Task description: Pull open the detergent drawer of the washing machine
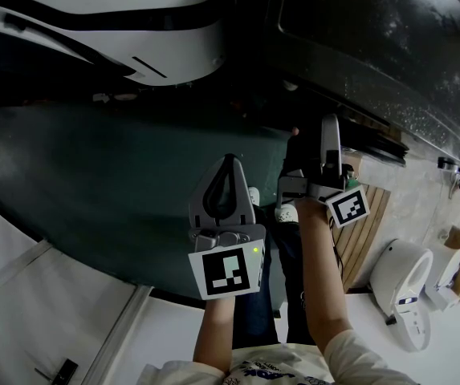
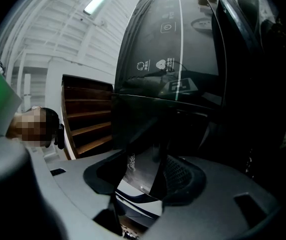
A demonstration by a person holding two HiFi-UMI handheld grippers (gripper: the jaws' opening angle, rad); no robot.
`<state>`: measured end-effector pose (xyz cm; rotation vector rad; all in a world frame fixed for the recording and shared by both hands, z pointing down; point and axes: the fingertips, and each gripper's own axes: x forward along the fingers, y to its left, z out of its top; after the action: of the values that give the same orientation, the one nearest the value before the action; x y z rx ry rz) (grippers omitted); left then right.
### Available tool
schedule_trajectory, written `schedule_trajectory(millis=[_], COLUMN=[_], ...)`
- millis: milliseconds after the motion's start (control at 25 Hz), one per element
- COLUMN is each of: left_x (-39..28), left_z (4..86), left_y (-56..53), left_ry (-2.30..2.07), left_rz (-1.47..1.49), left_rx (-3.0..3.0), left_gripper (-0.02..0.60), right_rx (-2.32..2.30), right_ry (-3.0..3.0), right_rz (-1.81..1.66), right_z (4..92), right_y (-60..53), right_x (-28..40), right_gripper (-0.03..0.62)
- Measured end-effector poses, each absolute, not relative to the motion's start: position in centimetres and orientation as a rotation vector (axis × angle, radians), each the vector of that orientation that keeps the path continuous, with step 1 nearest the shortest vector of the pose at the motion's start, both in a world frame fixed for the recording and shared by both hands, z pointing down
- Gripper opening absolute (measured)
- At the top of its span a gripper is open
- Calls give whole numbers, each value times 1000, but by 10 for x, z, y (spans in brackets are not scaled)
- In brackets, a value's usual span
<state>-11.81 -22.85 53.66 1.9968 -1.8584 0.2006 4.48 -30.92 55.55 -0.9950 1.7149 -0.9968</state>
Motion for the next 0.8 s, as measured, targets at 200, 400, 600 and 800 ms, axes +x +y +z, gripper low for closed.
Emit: schedule_trajectory(millis=[200,400,600,800], left_x=[-116,-115,-114,-113], left_z=[534,530,526,523], left_y=[-228,-224,-220,-214], left_ry=[-1856,-1855,-1853,-1839], left_rz=[196,193,193,198], left_rx=[2003,2013,2026,2048], left_gripper=[14,14,14,14], right_rx=[-993,-991,-986,-986], right_ry=[1717,1717,1722,1721], right_rz=[-1004,-1012,-1017,-1018], right_z=[555,554,554,553], right_y=[-304,-293,-281,-268], right_x=[44,41,39,37], right_gripper=[236,236,236,236])
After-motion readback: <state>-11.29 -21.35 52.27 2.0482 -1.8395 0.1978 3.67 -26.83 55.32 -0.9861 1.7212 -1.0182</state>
